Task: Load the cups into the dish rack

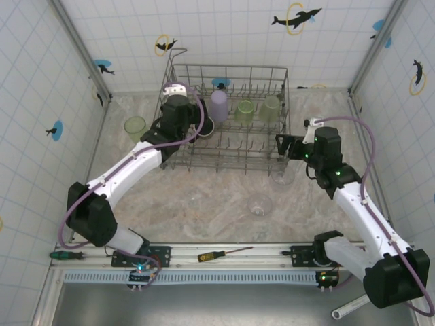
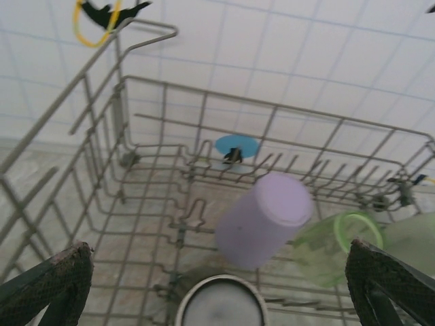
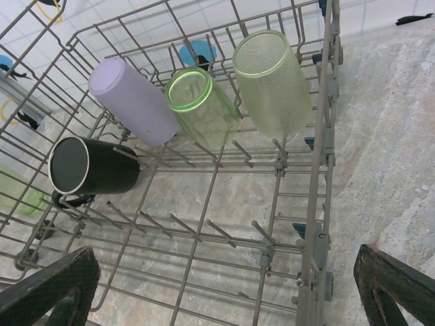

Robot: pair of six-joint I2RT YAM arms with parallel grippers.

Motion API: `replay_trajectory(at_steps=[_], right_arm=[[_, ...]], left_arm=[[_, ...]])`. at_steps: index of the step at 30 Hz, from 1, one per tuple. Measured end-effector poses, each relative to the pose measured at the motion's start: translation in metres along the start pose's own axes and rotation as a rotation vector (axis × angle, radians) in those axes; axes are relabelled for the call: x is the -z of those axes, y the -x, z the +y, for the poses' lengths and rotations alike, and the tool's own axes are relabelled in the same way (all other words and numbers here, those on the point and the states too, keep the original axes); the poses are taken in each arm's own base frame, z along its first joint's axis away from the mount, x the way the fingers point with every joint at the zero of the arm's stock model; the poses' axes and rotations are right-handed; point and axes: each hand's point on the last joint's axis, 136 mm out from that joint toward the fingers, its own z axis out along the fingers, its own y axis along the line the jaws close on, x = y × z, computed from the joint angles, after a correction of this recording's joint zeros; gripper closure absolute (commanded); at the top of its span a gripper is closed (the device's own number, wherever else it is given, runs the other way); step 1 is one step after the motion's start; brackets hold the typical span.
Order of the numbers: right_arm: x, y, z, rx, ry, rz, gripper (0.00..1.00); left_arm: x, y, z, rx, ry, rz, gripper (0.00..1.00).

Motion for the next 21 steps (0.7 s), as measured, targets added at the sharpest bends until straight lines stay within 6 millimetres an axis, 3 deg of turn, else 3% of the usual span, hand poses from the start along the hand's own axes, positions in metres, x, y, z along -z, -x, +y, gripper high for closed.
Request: replay_trajectory(at_steps=[13, 21], right_arm=[[-0.009, -0.014, 0.011, 0.019, 0.010, 0.053, 0.00], [-0.008, -0.008, 0.017, 0.029, 0.013, 0.039, 0.00]], left_arm=[[0.007, -0.014, 0.077, 0.024, 0.218, 0.065, 0.02], [0.030, 0.001, 0.085, 0.057, 0.217, 0.020, 0.02]])
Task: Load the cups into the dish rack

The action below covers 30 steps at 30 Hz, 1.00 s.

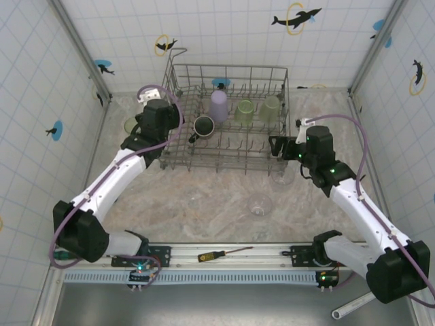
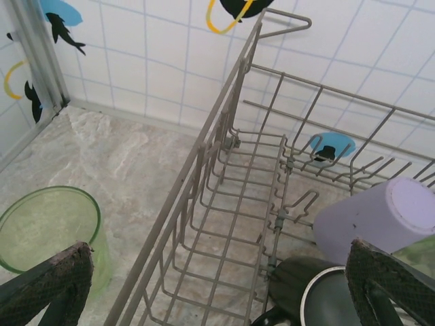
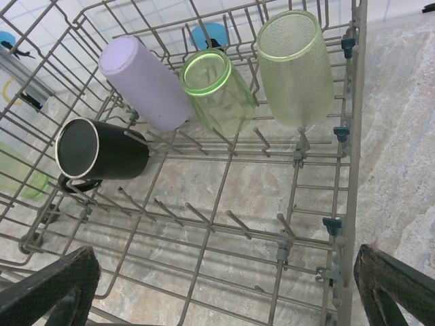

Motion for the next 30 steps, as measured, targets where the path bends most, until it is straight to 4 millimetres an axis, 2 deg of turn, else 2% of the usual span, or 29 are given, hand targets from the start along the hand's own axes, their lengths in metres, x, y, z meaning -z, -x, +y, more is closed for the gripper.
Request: replay_trajectory(at_steps=[12, 20, 26, 30], right_arm=[[-0.008, -0.005, 0.004, 0.007, 0.006, 0.027, 0.00], [-0.009, -0.005, 0.005, 0.009, 0.008, 0.030, 0.00], [-0.010, -0.007, 0.005, 0.008, 0.009, 0.036, 0.00], [-0.010, -0.007, 0.007, 0.010, 0.012, 0.038, 0.00]], left_arm=[[-0.008, 0.003, 0.065, 0.061, 0.174, 0.048, 0.02], [-0.012, -0.001, 0.095, 0.108, 0.225, 0.086, 0.02], [-0.006, 0.007, 0.124, 0.181, 0.259, 0.074, 0.03], [-0.005, 0.008, 0.131, 0.220, 0.256, 0.075, 0.03]])
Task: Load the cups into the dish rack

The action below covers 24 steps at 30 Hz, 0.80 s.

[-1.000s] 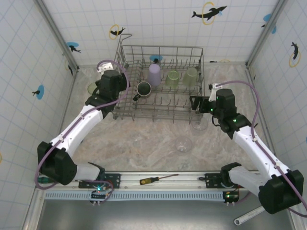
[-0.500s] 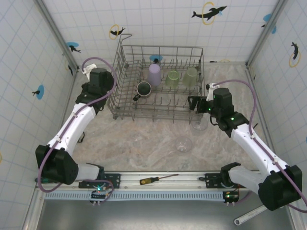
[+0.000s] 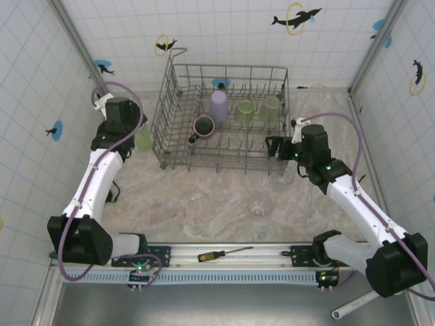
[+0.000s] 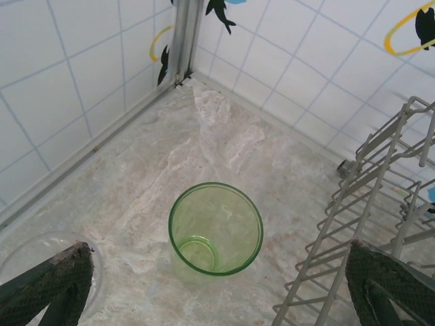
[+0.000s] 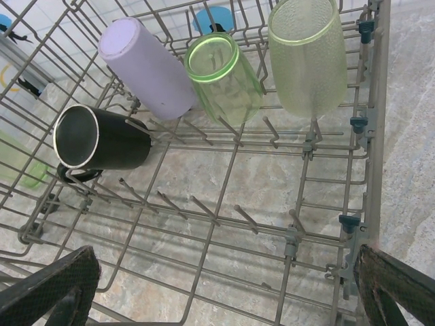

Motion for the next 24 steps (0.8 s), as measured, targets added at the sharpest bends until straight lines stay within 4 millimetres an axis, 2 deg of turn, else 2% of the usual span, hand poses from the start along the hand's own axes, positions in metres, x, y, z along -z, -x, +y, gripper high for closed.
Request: replay_trajectory(at_steps=[8, 14, 24], right_arm=[[-0.001, -0.002, 0.002, 0.004, 0.006, 0.006, 0.00], [-0.001, -0.002, 0.003, 0.003, 0.006, 0.008, 0.00], [-0.002, -0.004, 0.005, 0.003, 0.012, 0.014, 0.00]], left_arm=[[-0.018, -0.030, 0.026, 0.078, 0.001, 0.112, 0.03], [-0.034, -0.055, 0.033, 0.119, -0.006, 0.203, 0.02], [-0.054, -0.067, 0.040, 0.171, -0.001, 0.237, 0.02]])
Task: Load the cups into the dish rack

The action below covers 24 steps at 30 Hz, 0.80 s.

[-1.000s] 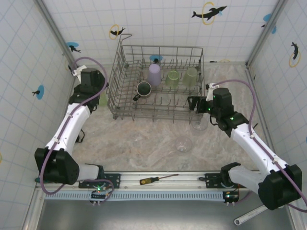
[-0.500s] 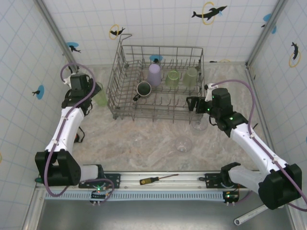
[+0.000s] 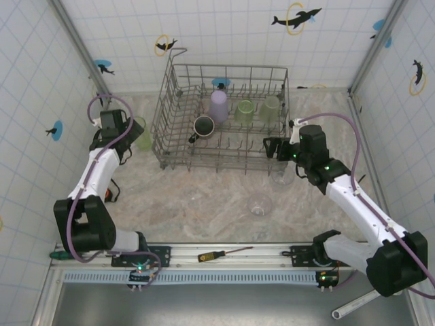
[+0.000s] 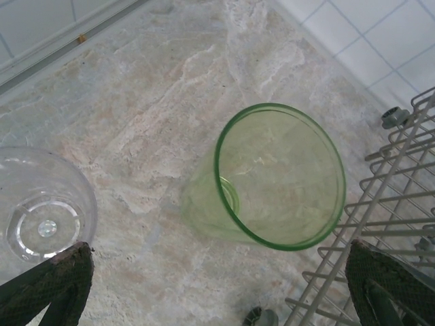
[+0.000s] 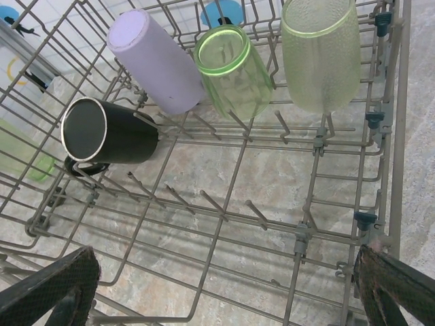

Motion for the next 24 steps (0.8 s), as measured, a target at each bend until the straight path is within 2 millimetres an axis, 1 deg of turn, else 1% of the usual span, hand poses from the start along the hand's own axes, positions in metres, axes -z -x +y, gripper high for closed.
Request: replay_trajectory(at_steps=[7, 13, 16, 18, 20, 24], right_arm=[[-0.006, -0.005, -0.002, -0.002, -0.006, 0.021, 0.00], [-0.003, 0.008, 0.003, 0.001, 0.004, -0.007, 0.00], [-0.003, 0.008, 0.003, 0.002, 0.004, -0.006, 0.00], [-0.003, 0.008, 0.005, 0.002, 0.007, -0.005, 0.00], [-0.003, 0.007, 0.005, 0.004, 0.009, -0.004, 0.00], [-0.003, 0.007, 0.006, 0.004, 0.008, -0.004, 0.00]], left_arm=[[-0.017, 0.002, 0.002, 0.027, 0.006, -0.006, 0.02], [-0.040, -0.005, 0.011, 0.051, 0.037, 0.020, 0.03], [-0.053, -0.008, 0.016, 0.066, 0.048, 0.038, 0.04], [-0.061, -0.010, 0.017, 0.079, 0.050, 0.049, 0.10], [-0.066, -0.011, 0.016, 0.088, 0.048, 0.056, 0.20], [-0.069, -0.009, 0.013, 0.096, 0.035, 0.049, 0.53]])
